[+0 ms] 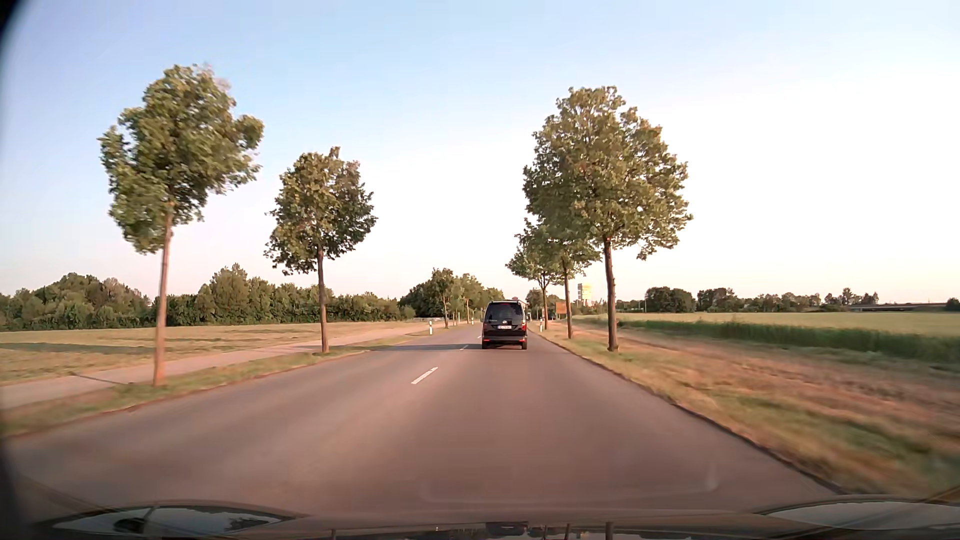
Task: Follow the waypoints while adhering to traffic rules and regulations
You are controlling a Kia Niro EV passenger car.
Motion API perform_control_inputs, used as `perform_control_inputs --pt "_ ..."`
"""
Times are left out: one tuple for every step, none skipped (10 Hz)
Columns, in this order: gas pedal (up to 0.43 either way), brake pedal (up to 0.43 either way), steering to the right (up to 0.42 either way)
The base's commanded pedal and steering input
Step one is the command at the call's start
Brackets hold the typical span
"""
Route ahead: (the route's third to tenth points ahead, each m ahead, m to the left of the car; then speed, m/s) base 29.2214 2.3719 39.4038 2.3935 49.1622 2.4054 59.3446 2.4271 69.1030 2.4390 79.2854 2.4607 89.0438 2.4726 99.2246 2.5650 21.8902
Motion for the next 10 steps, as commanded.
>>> perform_control_inputs --pt "0.118 0.018 0.000" --pt "0.118 0.012 -0.001" --pt "0.118 0.018 -0.001" --pt "0.118 0.018 -0.001" --pt "0.118 0.018 -0.002" --pt "0.118 0.018 -0.002" --pt "0.118 0.018 -0.002" --pt "0.118 0.018 -0.003" --pt "0.118 0.012 -0.003" --pt "0.118 0.018 -0.002"
